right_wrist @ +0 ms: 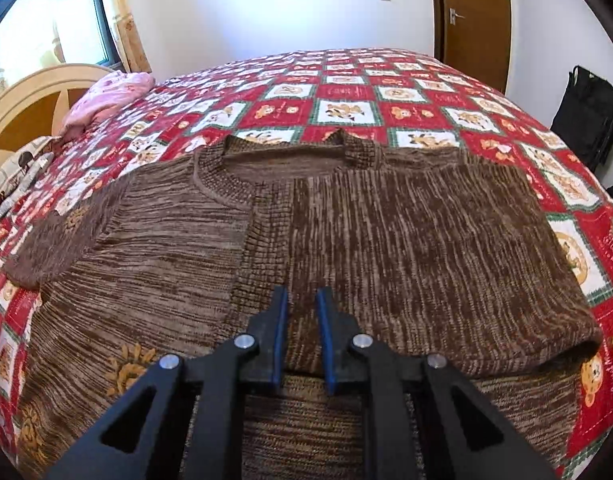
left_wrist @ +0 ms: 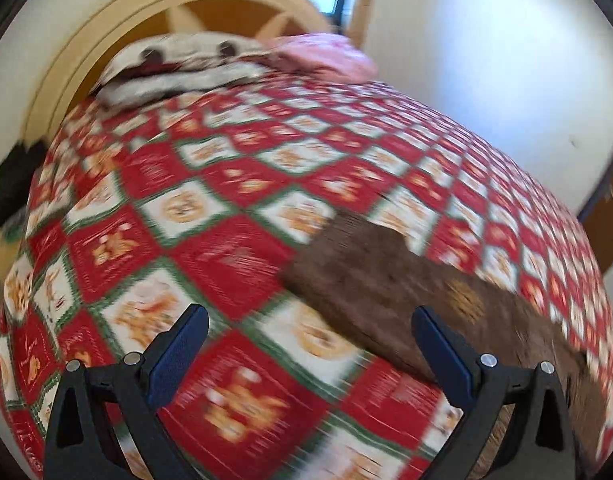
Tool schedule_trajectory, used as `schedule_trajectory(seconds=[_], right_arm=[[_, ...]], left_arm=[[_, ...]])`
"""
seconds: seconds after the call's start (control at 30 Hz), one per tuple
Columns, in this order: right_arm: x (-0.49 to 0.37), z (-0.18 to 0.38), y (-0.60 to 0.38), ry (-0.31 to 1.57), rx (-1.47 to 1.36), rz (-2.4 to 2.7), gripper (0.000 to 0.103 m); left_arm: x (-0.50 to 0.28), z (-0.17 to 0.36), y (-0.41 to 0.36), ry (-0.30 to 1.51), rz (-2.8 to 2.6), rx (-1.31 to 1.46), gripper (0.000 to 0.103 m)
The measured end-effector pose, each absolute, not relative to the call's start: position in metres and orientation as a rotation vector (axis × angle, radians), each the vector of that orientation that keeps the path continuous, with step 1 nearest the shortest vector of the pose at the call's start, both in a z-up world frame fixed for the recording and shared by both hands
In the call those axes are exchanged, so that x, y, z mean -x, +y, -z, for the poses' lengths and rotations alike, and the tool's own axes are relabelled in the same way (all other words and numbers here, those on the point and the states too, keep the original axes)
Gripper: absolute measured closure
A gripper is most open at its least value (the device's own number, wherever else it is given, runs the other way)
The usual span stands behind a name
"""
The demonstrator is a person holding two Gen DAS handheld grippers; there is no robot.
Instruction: Fold small clothes
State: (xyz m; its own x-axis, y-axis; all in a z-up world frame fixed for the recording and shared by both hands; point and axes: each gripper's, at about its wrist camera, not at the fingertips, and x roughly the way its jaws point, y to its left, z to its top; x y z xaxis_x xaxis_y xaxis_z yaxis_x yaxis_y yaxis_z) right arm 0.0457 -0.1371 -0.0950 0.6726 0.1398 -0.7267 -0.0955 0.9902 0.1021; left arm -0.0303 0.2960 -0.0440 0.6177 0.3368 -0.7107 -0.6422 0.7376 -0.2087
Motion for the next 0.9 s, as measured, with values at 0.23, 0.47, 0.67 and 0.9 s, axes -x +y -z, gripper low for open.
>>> schedule_trajectory(seconds=[0.23,0.47,0.67,0.9], right_arm=[[-0.059,0.099,-0.141,0.821,-0.081,-0.14,0.082],[-0.058,0.099,-0.14,0.819,-0.084,-0.142,0.082],[-0.058,0.099,-0.139,0.818,-0.076,-0.138,0.082],[-0.058,0.1,-0.139,0.817,-0.074,-0.137,0.082]], left_arm=[[0.01,0.067,0.324,0.7,-0.59,0.584,0.001],[-0.024,0.095,0.316,0.736,-0.545,0.673,0.019],[-0.035,0.106,0.317,0.76,-0.606,0.663,0.048],[-0.03,0.114,0.332,0.713,-0.568,0.733,0.094]])
